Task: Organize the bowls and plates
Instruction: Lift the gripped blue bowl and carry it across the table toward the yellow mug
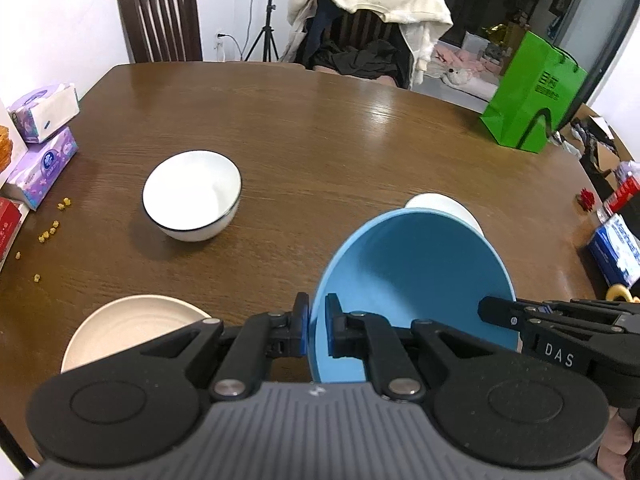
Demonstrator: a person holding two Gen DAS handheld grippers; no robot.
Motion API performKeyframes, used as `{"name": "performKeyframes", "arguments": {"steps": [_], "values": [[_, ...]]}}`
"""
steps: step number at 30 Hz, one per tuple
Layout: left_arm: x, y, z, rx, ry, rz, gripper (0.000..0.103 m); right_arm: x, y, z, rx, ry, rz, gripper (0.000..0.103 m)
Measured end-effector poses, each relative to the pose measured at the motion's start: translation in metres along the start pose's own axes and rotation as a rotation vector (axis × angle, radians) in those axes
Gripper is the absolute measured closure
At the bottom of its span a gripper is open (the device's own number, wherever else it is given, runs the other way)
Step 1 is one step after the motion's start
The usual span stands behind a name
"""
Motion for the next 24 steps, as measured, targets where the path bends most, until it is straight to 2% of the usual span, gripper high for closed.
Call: {"name": "performKeyframes", "arguments": {"steps": [24], "values": [[-0.044,0.078,-0.005,-0.091,-0.033,0.132,0.094,-0.072,0.068,-0.046,-0.087,0.024,0.125,0.098]]}}
Point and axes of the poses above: each gripper's, at about its wrist camera, not at the fingertips, and z roughly the way its jaws point, y to its right, x to its top, the point moved 2 cm from there along z, roughly the way its jaws point, and after that the axes turned 8 degrees about z, right-handed, at the moved point
